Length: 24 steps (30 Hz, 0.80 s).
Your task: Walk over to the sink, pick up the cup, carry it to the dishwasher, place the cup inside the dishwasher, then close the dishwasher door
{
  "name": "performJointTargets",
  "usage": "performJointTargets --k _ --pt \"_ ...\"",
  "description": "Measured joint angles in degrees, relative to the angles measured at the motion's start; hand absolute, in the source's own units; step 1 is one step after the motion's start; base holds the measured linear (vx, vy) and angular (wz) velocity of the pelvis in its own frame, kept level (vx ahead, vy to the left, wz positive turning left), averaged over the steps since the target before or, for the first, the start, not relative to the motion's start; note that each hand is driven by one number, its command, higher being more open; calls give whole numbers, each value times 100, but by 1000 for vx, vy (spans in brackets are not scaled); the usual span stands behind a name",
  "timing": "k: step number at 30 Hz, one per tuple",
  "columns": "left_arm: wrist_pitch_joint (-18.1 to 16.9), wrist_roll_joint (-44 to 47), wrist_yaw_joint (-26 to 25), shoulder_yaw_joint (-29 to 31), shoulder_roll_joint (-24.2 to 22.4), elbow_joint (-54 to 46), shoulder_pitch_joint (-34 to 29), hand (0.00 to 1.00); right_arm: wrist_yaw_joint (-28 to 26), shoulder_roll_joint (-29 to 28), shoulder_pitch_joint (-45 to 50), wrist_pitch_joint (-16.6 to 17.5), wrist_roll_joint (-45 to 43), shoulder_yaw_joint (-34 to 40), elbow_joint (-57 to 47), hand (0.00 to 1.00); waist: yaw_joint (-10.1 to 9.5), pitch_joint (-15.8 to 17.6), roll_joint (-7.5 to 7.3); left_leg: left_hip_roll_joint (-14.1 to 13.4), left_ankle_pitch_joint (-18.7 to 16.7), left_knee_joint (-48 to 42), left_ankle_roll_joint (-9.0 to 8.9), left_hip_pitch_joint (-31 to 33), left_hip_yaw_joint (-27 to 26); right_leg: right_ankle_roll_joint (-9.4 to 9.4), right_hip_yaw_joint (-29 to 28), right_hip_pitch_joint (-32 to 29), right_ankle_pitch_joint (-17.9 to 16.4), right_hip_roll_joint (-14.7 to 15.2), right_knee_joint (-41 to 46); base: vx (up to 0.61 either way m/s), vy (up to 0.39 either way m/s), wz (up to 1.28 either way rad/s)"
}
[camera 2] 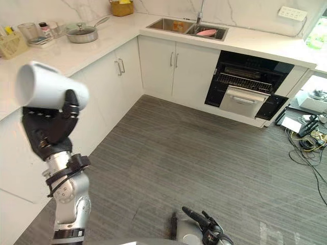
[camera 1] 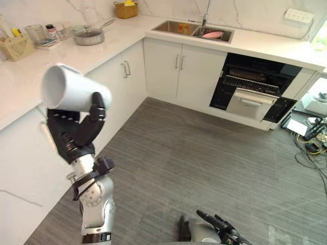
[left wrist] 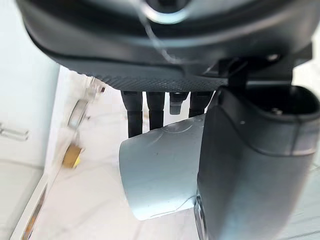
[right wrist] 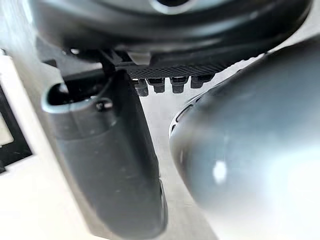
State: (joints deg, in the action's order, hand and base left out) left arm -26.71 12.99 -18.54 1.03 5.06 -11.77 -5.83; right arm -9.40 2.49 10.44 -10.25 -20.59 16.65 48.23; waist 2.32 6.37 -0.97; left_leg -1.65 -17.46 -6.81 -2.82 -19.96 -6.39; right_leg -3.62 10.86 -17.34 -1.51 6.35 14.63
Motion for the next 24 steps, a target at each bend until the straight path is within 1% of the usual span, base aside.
performJointTargets --k 1,2,3,4,5,6,7,8,9,10,11,12,13,14,15,16,17,18,19,20,21,22,23,24 --pt "-29 -90 -1 11 -32 19 -165 0 -46 22 7 -82 -4 38 -13 100 5 -50 49 -117 -266 -132 -144 -211 -158 369 -51 40 797 -78 173 601 -213 -19" --pt "-34 -107 6 6 -77 34 -206 0 -67 75 -8 -113 -13 48 -50 100 11 -78 151 -241 -366 -213 -225 -237 -222 506 -17 36 857 -222 267 683 -276 -27" --pt "-39 -122 13 4 -158 52 -217 0 -67 144 -122 -166 0 40 -56 100 -18 -85 403 -541 -381 -456 -255 -178 -356 631 64 23 646 -520 318 390 -197 -24" --pt "-39 -122 13 18 -153 54 -211 0 -65 166 -164 -195 11 47 -54 100 -31 -76 432 -636 -337 -701 -291 -70 -367 680 91 22 571 -601 337 467 -305 -32" --pt "-34 -122 3 63 -183 55 -223 0 -67 151 -173 -255 64 67 -68 100 -36 -47 472 -851 -196 -1546 -487 229 -361 741 133 154 408 -785 277 441 -309 -34" --pt "-33 -121 -8 138 -302 52 -231 0 -68 156 -143 -359 77 103 -122 100 -74 14 549 -1118 202 -2815 -572 663 -315 826 101 455 321 -974 86 438 -291 -37" --pt "-33 -119 -10 144 -382 39 -229 0 -69 179 -86 -410 96 91 -205 100 -93 30 591 -1247 646 -3514 -558 978 -198 854 76 629 285 -1077 -43 417 -208 -43" --pt "-39 -118 -9 158 -498 2 -254 0 -72 217 20 -449 112 55 -376 100 -151 38 626 -1416 1688 -4485 -565 1461 -49 910 26 923 236 -1214 -262 424 -154 -39" --pt "-56 -122 18 146 -604 -31 -302 0 -93 226 150 -434 116 1 -533 100 -183 63 665 -1695 2129 -5666 -493 2149 -36 983 -54 1335 187 -1367 -569 420 -147 -34" --pt "-56 -122 37 138 -613 -33 -319 0 -93 226 159 -426 150 -10 -540 100 -187 80 656 -1771 1989 -6101 -438 2465 -54 1028 -85 1480 155 -1402 -655 418 -148 -23" --pt "-54 -122 75 140 -611 -34 -358 0 -93 232 159 -426 172 -45 -536 100 -188 107 617 -1809 1738 -6466 -308 2880 -125 1073 -130 1714 109 -1425 -799 394 -160 -20" --pt "-55 -119 136 171 -608 -36 -414 0 -94 299 153 -410 162 -143 -509 100 -237 138 571 -1810 1321 -6334 -64 3202 -311 1095 -232 2004 75 -1426 -995 464 -168 -45" --pt "-56 -116 177 248 -605 -48 -426 0 -104 341 94 -373 146 -225 -404 100 -350 164 521 -1788 877 -5451 -26 3373 -604 1053 -424 2247 46 -1418 -1121 382 -109 -47" --pt "-56 -115 184 277 -600 -56 -427 0 -103 350 63 -359 147 -244 -360 100 -374 165 520 -1759 820 -5171 -27 3366 -654 1070 -459 2294 37 -1408 -1130 398 -39 -54" --pt "-55 -98 212 391 -573 -102 -426 0 -106 384 -78 -338 146 -264 -201 100 -400 168 502 -1537 725 -3763 -17 3265 -798 1064 -597 2438 -7 -1333 -1163 424 32 -48" --pt "-55 -90 218 469 -572 -176 -431 0 -119 475 -214 -306 144 -368 -89 100 -403 159 501 -1216 797 -2130 -69 3112 -811 979 -730 2471 -78 -1225 -1184 430 55 -52" --pt "-62 -79 218 489 -575 -214 -430 0 -156 522 -280 -298 147 -390 -34 100 -403 159 502 -1050 922 -1323 -117 3041 -768 936 -788 2482 -107 -1170 -1201 420 87 -41" --pt "-66 -64 231 494 -576 -242 -416 0 -188 563 -350 -296 154 -417 6 100 -406 156 508 -848 1158 -313 -178 2982 -570 878 -874 2518 -165 -1095 -1253 374 115 -28" --pt "-66 -63 259 471 -580 -248 -411 0 -199 605 -434 -267 165 -427 70 100 -409 145 530 -725 1320 192 -331 3113 -117 829 -953 2563 -305 -1057 -1258 357 134 -25" --pt "-68 -63 261 429 -585 -240 -441 0 -184 610 -459 -241 167 -428 181 100 -412 143 542 -720 1356 240 -388 3212 144 769 -1013 2656 -450 -1056 -1224 360 181 -33" --pt "-118 -62 261 370 -615 -173 -497 0 -149 609 -452 -221 171 -428 355 100 -450 145 537 -721 1463 263 -477 3204 343 692 -1128 2811 -701 -1038 -1071 500 279 -46" --pt "-151 -53 247 365 -641 -127 -592 0 -90 603 -431 -218 173 -428 516 100 -482 127 467 -621 1909 89 -438 3097 450 590 -1283 2906 -1008 -912 -826 531 304 -56" --pt "-161 -52 238 379 -641 -127 -636 0 -52 603 -428 -219 175 -425 573 100 -511 110 434 -525 2077 15 -372 3025 466 522 -1374 2912 -1164 -823 -668 574 338 -76" --pt "-193 -52 226 418 -637 -127 -646 0 -2 606 -417 -218 182 -392 657 100 -565 113 395 -377 2374 -243 -107 2907 383 338 -1585 2912 -1437 -640 -355 485 301 -77"
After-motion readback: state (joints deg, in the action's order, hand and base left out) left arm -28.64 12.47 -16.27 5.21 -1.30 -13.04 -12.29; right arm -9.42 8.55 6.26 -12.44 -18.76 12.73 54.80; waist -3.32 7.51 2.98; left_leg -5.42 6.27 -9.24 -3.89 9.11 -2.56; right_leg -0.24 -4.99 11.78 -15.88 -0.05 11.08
